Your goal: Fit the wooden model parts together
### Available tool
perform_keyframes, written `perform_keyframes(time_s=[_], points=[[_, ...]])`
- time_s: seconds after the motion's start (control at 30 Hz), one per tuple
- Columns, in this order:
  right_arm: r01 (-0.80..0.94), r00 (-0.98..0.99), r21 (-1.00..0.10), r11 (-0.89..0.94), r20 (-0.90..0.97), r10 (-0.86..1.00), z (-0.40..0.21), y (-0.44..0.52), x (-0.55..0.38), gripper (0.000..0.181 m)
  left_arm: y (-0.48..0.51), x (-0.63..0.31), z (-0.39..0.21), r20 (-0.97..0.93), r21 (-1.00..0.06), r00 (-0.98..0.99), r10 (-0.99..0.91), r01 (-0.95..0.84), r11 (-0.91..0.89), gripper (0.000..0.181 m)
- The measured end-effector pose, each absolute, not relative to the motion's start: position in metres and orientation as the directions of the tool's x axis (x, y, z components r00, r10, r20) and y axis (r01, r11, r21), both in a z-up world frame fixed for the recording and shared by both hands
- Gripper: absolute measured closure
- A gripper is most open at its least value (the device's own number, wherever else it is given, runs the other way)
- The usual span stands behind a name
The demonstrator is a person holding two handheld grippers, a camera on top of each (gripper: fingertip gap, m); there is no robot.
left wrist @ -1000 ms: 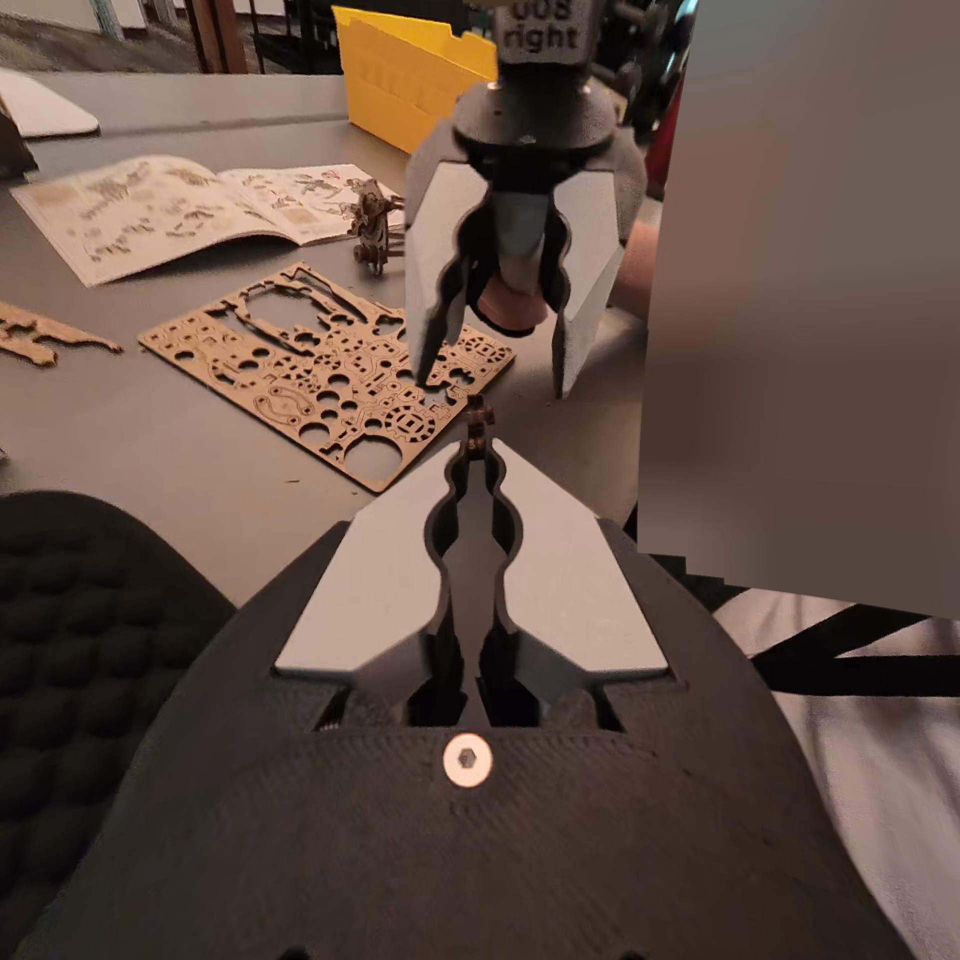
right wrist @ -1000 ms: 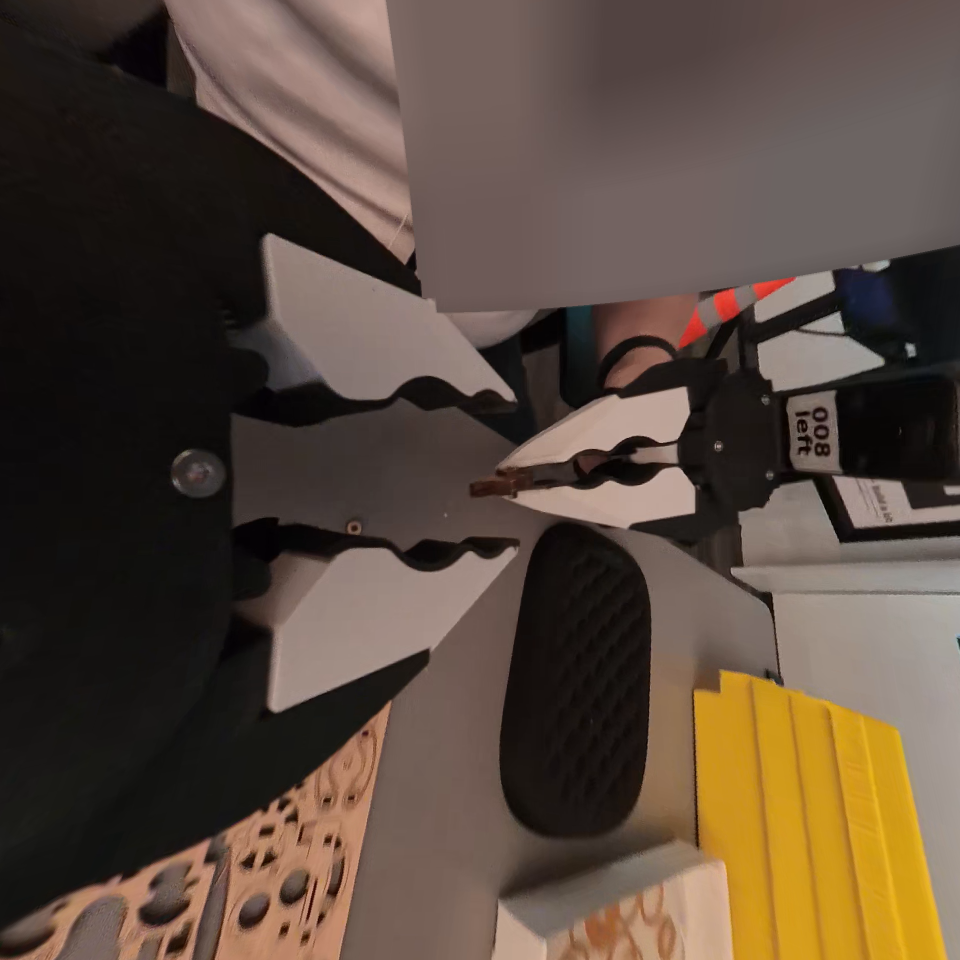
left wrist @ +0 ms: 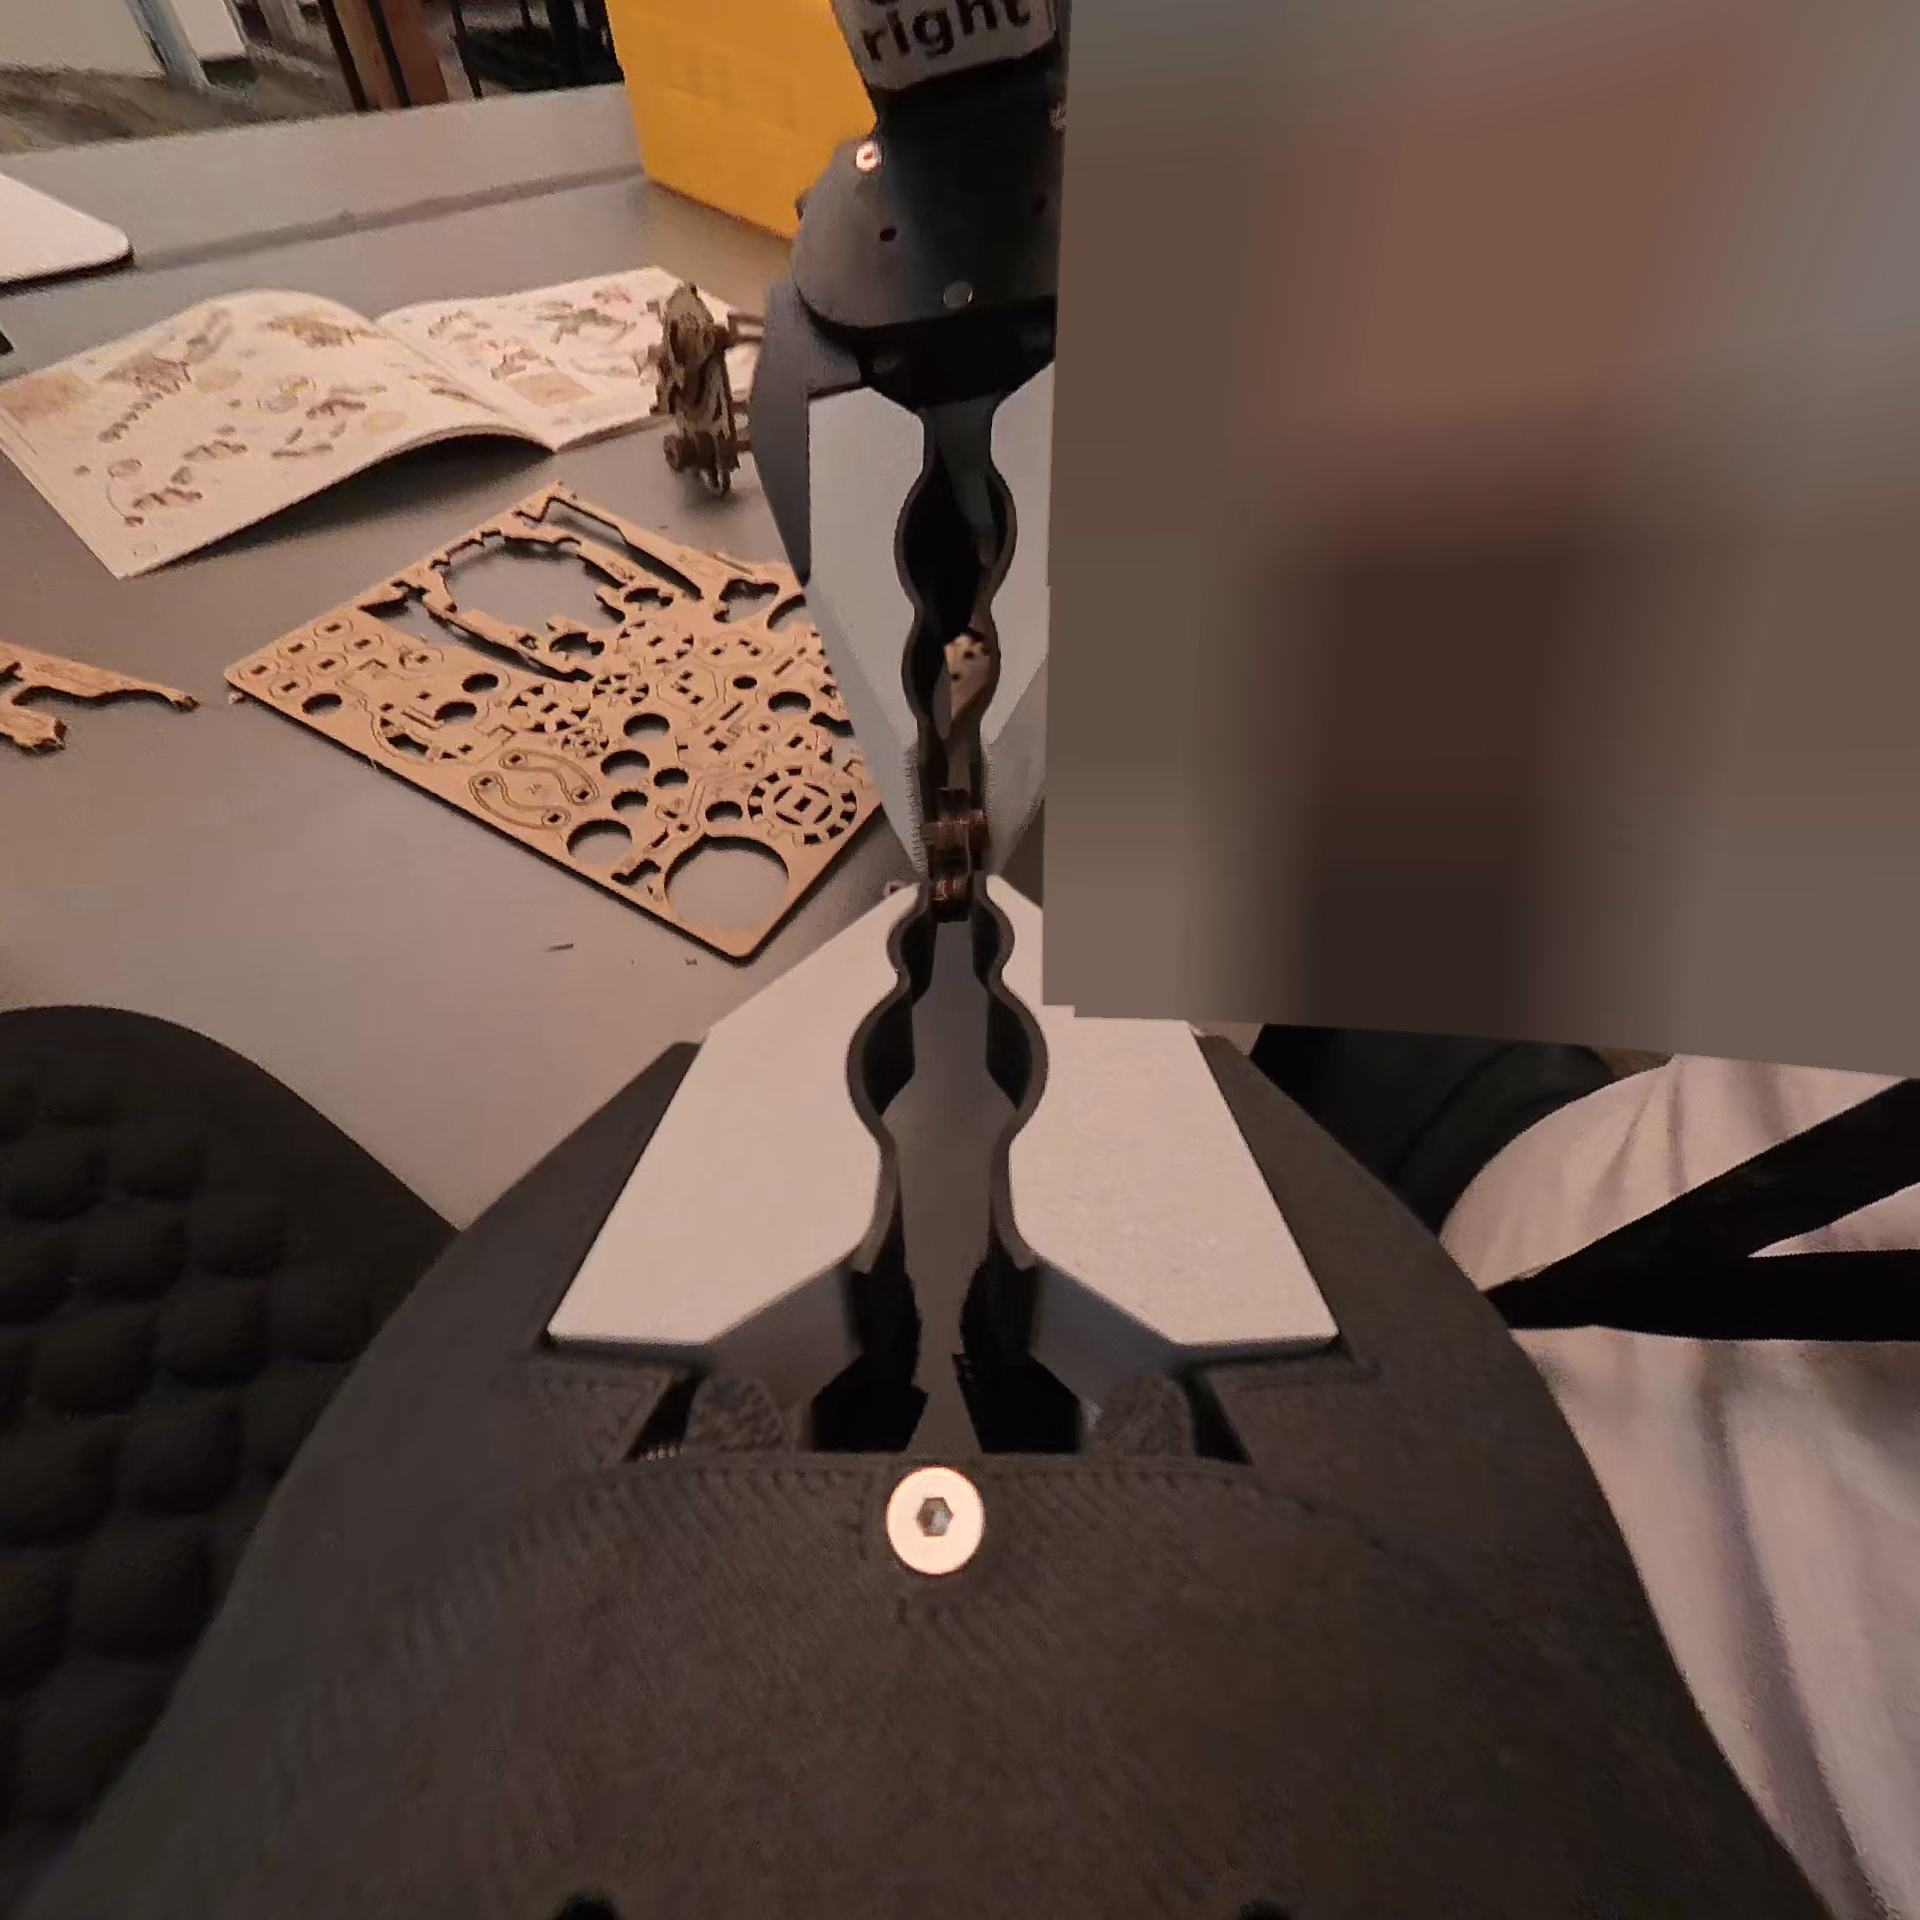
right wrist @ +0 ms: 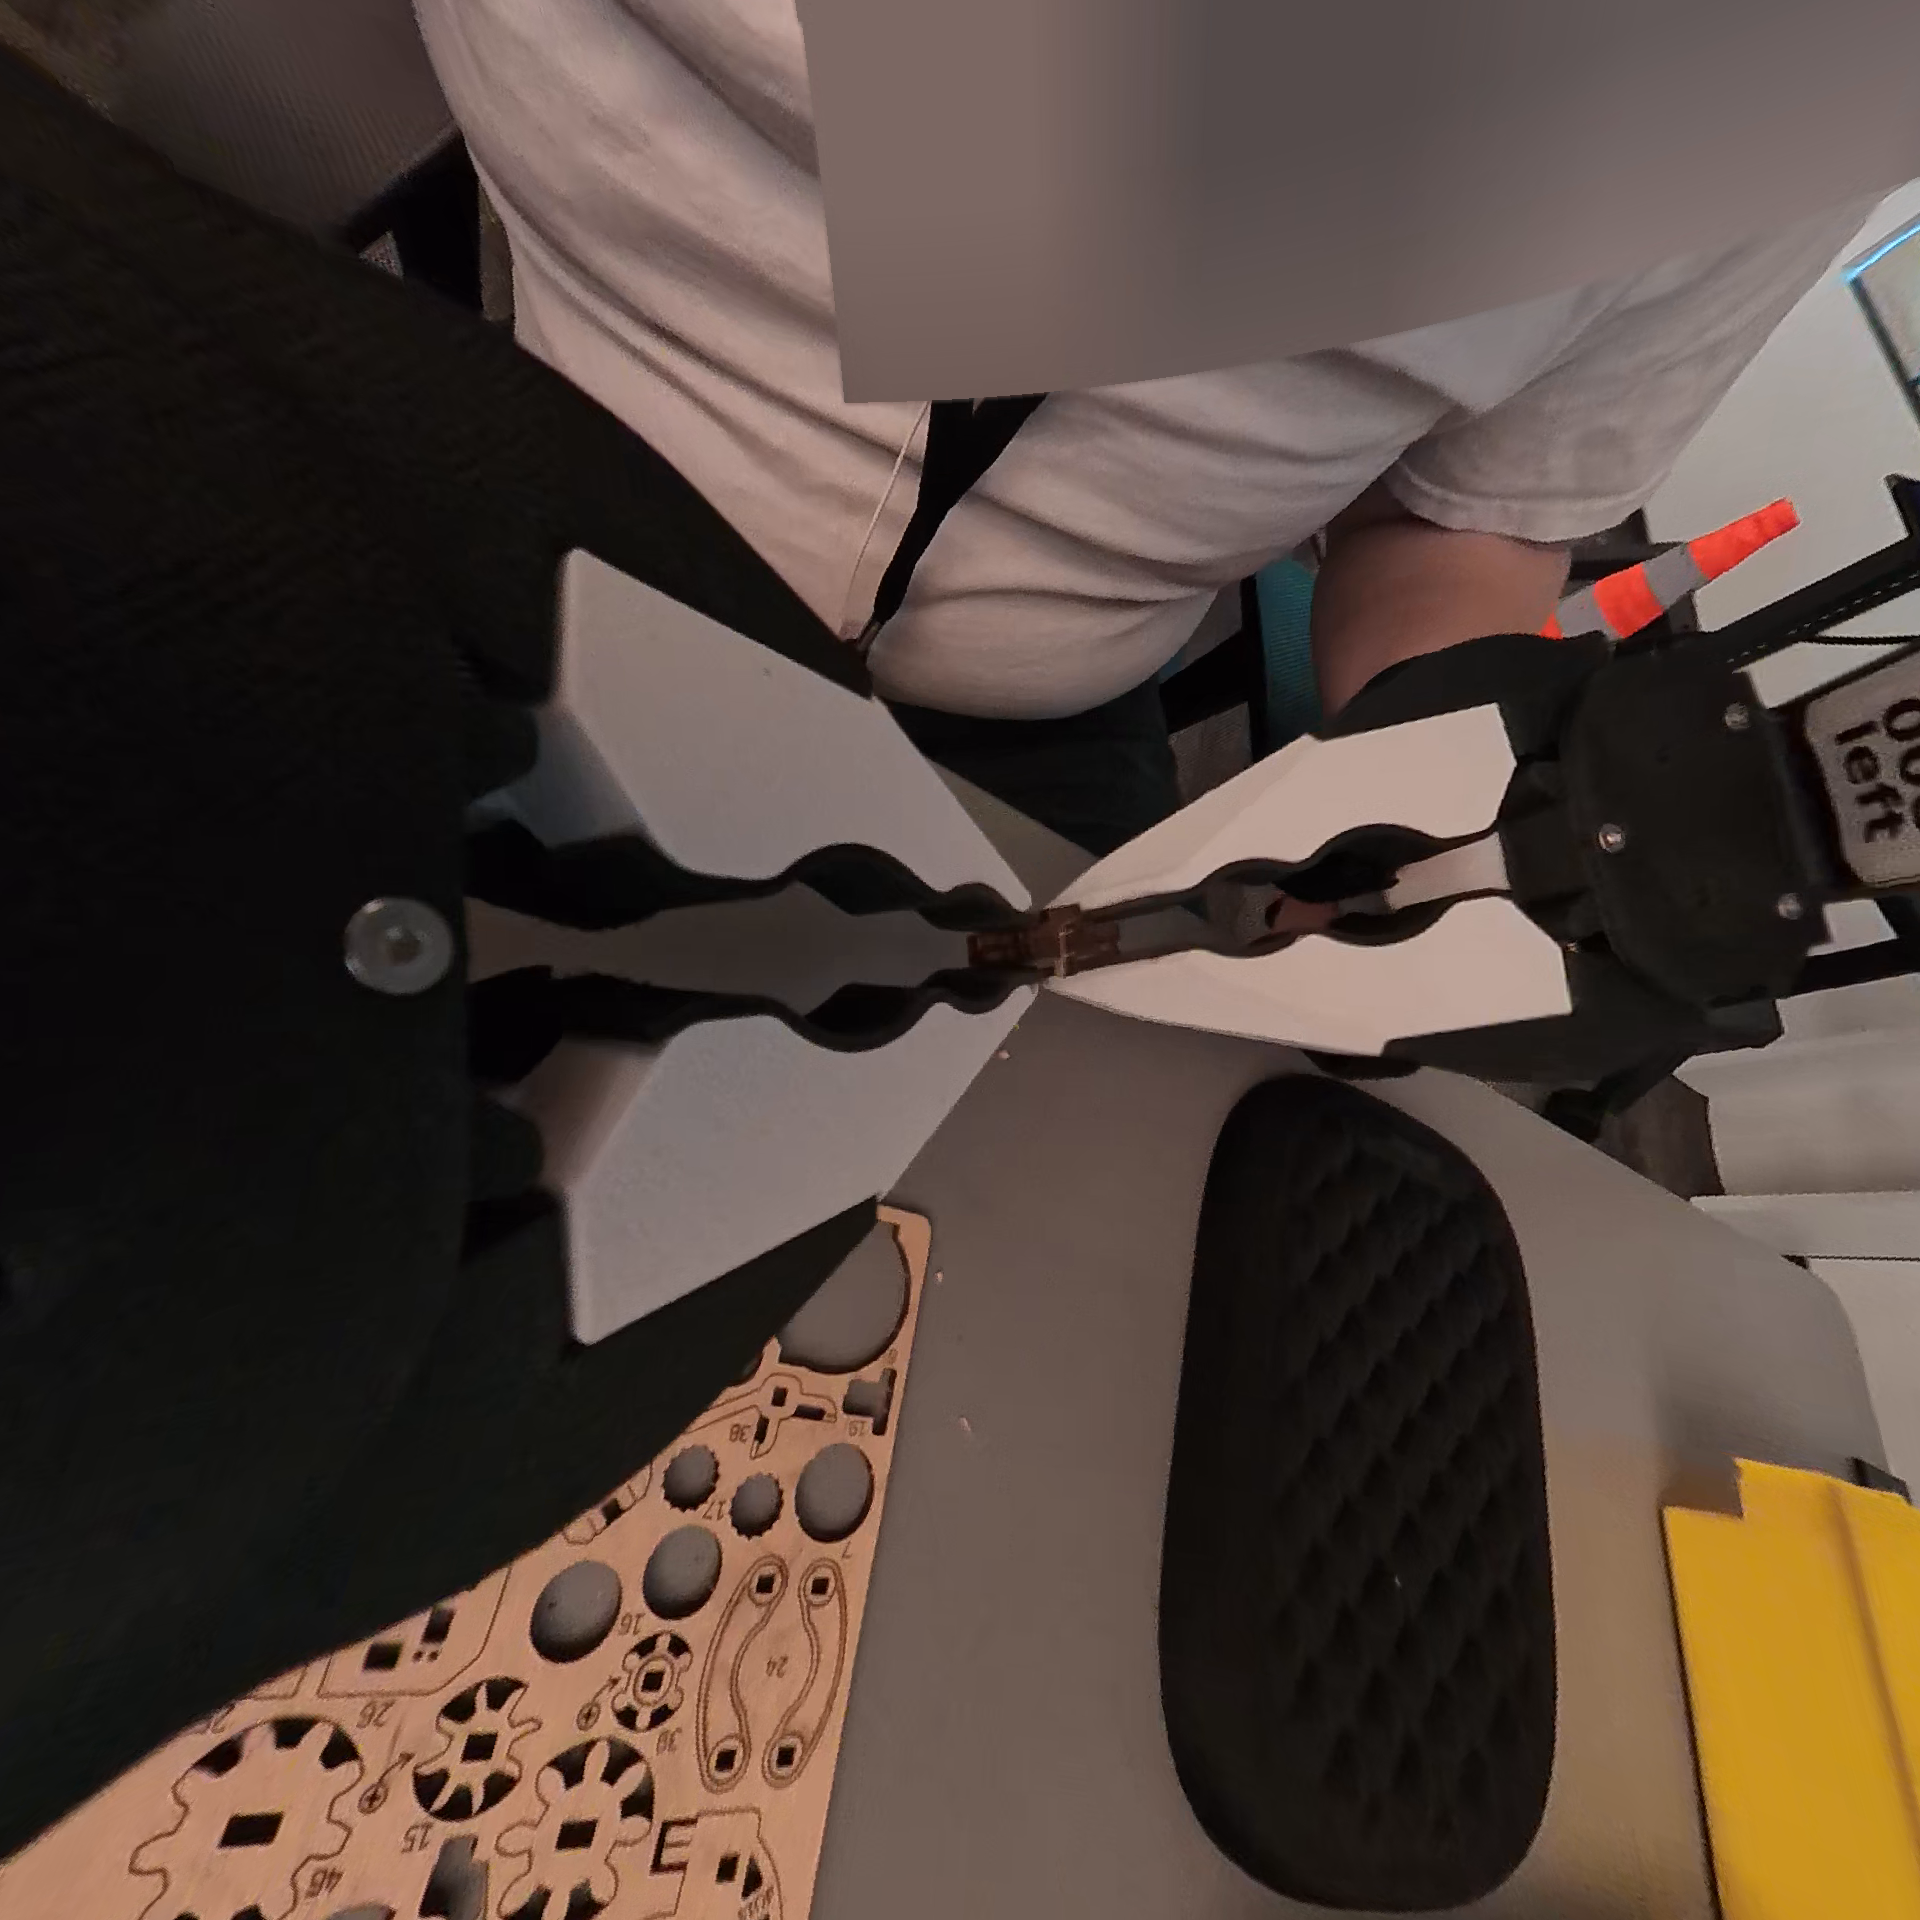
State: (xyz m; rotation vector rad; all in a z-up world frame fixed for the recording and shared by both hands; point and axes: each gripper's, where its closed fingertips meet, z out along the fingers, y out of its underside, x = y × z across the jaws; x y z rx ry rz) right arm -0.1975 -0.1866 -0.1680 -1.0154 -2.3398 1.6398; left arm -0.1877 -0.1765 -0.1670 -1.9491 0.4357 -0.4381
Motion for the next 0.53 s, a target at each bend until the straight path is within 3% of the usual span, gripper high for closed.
perform_keyframes(time_s=[0.2, 0.3, 0.4, 0.53], points=[[0.499, -0.750, -0.842, 0.206, -0.301, 0.590, -0.178, -0.193, -0.201, 0.177, -0.182, -0.192, -0.177, 0.117, -0.891, 0.868, -0.482, -0.123, -0.437, 0.175], [0.615, -0.683, -0.784, 0.090, -0.472, 0.558, -0.176, -0.194, -0.202, 0.177, -0.183, -0.197, -0.177, 0.087, -0.889, 0.875, -0.477, -0.148, -0.433, 0.170], [0.727, -0.583, -0.685, -0.049, -0.654, 0.483, -0.170, -0.194, -0.203, 0.177, -0.183, -0.202, -0.173, 0.005, -0.893, 0.879, -0.477, -0.211, -0.398, 0.150], [0.806, -0.489, -0.566, -0.172, -0.801, 0.344, -0.157, -0.195, -0.200, 0.178, -0.181, -0.198, -0.167, -0.098, -0.894, 0.866, -0.491, -0.293, -0.338, 0.146]])
